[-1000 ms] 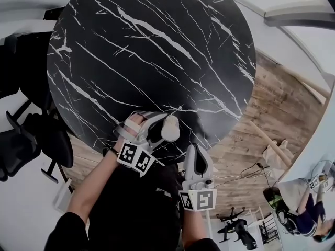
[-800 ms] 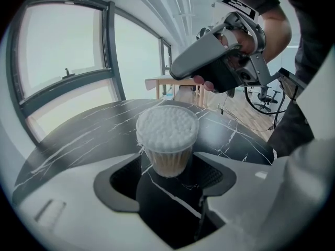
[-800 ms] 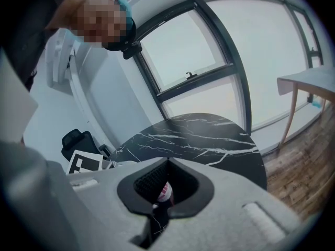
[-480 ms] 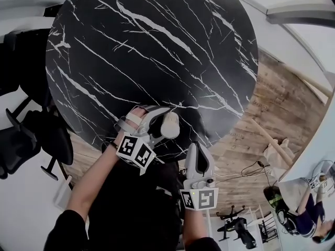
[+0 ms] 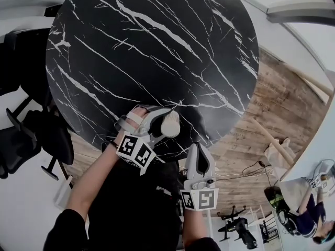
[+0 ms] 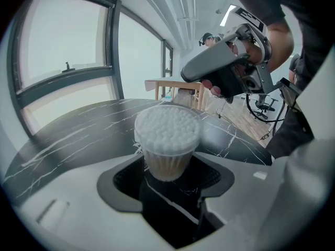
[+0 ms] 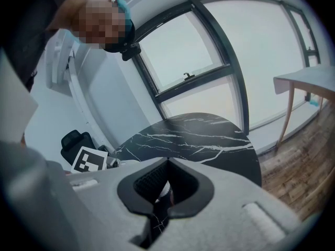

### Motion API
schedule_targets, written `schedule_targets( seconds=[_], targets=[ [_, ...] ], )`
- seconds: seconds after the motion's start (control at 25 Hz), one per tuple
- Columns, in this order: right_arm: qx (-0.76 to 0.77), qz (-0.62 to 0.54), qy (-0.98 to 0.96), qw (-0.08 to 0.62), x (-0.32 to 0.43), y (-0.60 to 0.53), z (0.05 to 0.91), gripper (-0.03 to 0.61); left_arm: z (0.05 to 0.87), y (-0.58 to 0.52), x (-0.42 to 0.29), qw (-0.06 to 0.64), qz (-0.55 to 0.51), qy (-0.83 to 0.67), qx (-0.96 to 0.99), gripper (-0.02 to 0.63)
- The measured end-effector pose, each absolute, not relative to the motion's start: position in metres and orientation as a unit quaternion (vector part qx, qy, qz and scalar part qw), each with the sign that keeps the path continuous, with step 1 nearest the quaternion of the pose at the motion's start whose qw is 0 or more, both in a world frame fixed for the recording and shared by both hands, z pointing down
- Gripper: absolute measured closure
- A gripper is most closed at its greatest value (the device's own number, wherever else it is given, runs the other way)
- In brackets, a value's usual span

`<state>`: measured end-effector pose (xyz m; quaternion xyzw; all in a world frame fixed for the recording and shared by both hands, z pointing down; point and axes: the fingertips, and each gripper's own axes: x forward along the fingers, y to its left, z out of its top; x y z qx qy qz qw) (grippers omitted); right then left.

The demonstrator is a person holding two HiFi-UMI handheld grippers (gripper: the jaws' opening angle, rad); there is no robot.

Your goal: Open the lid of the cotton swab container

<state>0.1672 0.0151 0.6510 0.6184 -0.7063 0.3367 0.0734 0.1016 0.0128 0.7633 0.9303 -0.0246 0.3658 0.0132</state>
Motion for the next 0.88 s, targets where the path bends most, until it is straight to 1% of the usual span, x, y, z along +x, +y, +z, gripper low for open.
schedule_targets(
  seconds=[0.52, 0.88],
  targets=[
    [0.62, 0.334, -0.705, 0.077, 0.1737, 0.0177, 0.6534, 0.581, 0.7627, 0.0164, 0.1019, -0.001, 0.361, -0.022, 0.932, 0.356],
    [0.62, 0.331, -0.707, 0.076, 0.1719, 0.0207, 0.6526, 0.581, 0.7634, 0.0162, 0.1019, -0.002, 0.36, -0.014, 0.933, 0.359]
  ],
)
